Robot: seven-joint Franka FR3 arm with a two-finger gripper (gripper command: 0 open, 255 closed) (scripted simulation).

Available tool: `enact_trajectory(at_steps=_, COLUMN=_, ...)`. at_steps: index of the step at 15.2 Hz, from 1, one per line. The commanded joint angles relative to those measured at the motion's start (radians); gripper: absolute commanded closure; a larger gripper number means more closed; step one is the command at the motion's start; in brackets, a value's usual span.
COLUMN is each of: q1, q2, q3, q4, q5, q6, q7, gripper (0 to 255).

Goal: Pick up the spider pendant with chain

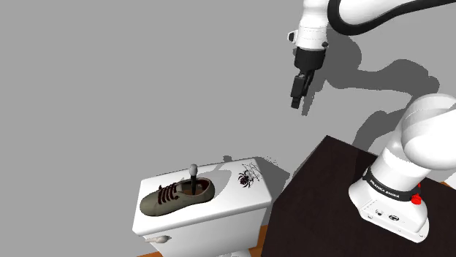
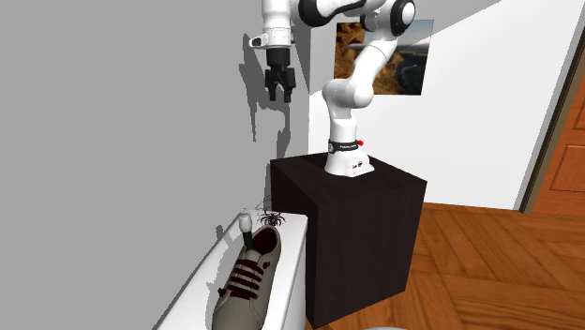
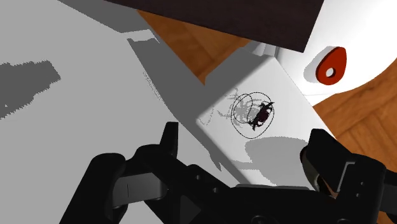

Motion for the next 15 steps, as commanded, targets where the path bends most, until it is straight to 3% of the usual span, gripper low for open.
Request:
enact_trajectory(at_steps=1, q1=0.015, q2=0.010, q3=0.022, q4=-0.056, q5=0.022, q6=0.096, q7=0.011, gripper=0)
enact_trajectory(at_steps=8, q1=0.067, q2=0.149, q3=0.104, q4=-0.201, q5=0.095, q6=0.463, q7=0.041, gripper=0)
enact_trajectory(at_steps=15, q1=0.094, q2=0.446, q3=0.199, q4=-0.241, q5=0.134, q6=0.883, q7=0.083, gripper=0)
